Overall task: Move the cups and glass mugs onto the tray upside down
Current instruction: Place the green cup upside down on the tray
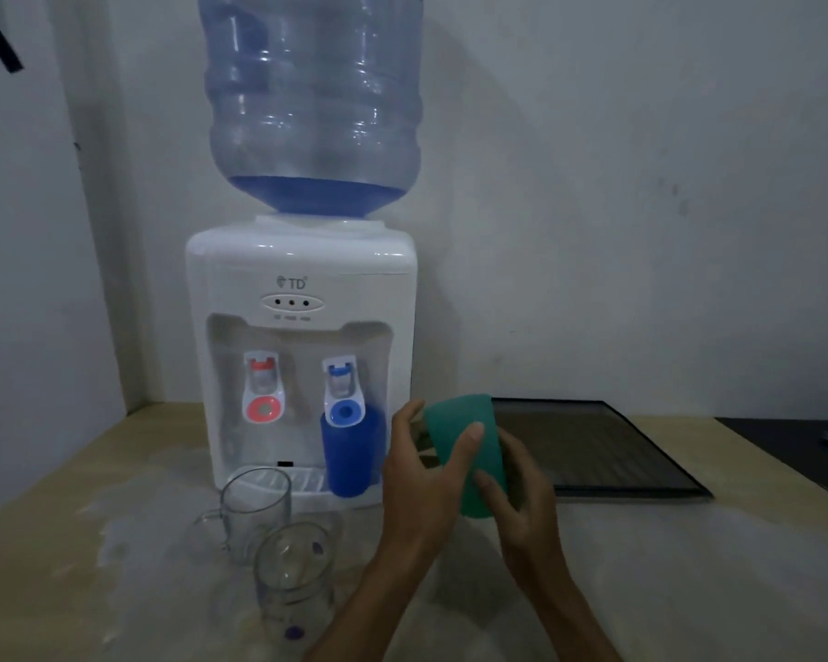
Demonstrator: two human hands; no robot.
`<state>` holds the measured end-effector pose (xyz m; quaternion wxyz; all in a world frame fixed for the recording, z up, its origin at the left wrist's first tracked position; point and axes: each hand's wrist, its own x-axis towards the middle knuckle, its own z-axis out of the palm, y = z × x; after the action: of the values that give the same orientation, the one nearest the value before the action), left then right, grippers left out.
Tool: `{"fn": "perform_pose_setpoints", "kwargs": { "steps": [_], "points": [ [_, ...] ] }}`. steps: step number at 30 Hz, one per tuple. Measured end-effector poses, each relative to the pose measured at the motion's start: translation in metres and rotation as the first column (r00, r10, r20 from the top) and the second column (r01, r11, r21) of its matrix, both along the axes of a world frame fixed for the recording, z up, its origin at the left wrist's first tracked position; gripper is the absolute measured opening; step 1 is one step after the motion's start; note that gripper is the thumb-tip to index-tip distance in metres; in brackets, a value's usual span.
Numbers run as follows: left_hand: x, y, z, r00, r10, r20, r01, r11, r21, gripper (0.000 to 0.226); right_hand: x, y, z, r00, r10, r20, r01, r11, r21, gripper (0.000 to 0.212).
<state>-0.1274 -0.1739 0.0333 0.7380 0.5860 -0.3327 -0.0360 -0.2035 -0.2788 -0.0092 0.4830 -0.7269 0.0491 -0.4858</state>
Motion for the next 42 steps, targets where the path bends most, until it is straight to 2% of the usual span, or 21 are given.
{"fn": "perform_pose_setpoints", "kwargs": {
  "steps": [4,7,11,14,17,21,25,28,32,34,37,40,42],
  "points": [
    [0.0,-0.007,-0.015,0.985,-0.089,-0.147,0.08,0.994,-0.07,0.067,-0.004,-0.012,0.001,0.98,0.176,-0.098,-0.156,0.971,0.184,0.044],
    [0.003,-0.007,-0.024,0.975,-0.095,-0.202,0.081,0.994,-0.077,0.073,-0.005,-0.019,-0.001,0.969,0.227,-0.103,-0.189,0.938,0.292,0.048],
    [0.006,-0.009,-0.033,0.979,-0.082,-0.186,0.075,0.996,-0.045,0.082,-0.003,-0.025,-0.001,0.988,0.156,-0.002,-0.135,0.859,0.494,0.051],
    [0.006,-0.01,-0.043,0.977,-0.132,-0.166,0.132,0.991,-0.009,0.07,-0.002,-0.029,-0.001,0.995,0.08,0.066,-0.103,0.819,0.564,0.053],
    [0.005,-0.012,-0.052,0.98,-0.15,-0.134,0.158,0.986,0.05,0.063,-0.003,-0.033,0.001,0.986,0.086,0.141,-0.154,0.789,0.595,0.062],
    [0.005,-0.013,-0.063,0.988,-0.129,-0.085,0.14,0.98,0.141,0.068,-0.004,-0.037,0.0,0.975,0.163,0.151,-0.222,0.764,0.606,0.075],
    [0.006,-0.016,-0.07,0.995,-0.036,0.089,0.016,0.975,0.22,0.083,-0.001,-0.035,-0.004,0.981,0.181,0.074,-0.191,0.795,0.575,0.061],
    [0.006,-0.017,-0.073,0.977,0.005,0.212,-0.055,0.972,0.228,0.086,-0.003,-0.035,-0.006,0.985,0.17,0.008,-0.145,0.812,0.566,0.058],
    [0.011,-0.019,-0.075,0.969,0.005,0.246,-0.066,0.968,0.243,0.093,-0.002,-0.039,-0.006,0.992,0.127,-0.01,-0.1,0.829,0.551,0.062],
    [0.009,-0.02,-0.073,0.979,-0.025,0.204,-0.026,0.97,0.243,0.101,-0.003,-0.04,-0.002,0.999,0.036,0.016,-0.039,0.829,0.558,0.067],
    [0.012,-0.02,-0.075,0.997,-0.072,0.029,0.063,0.965,0.255,0.109,-0.004,-0.052,0.003,0.985,-0.167,0.04,0.12,0.838,0.532,0.074],
    [0.019,-0.021,-0.079,0.994,-0.037,-0.099,0.065,0.955,0.29,0.079,-0.001,-0.077,0.011,0.96,-0.278,0.039,0.224,0.841,0.493,0.068],
    [0.023,-0.024,-0.08,0.99,-0.002,-0.143,0.042,0.959,0.282,0.063,0.007,-0.096,0.02,0.948,-0.319,-0.019,0.296,0.855,0.425,0.065]
  ]
}}
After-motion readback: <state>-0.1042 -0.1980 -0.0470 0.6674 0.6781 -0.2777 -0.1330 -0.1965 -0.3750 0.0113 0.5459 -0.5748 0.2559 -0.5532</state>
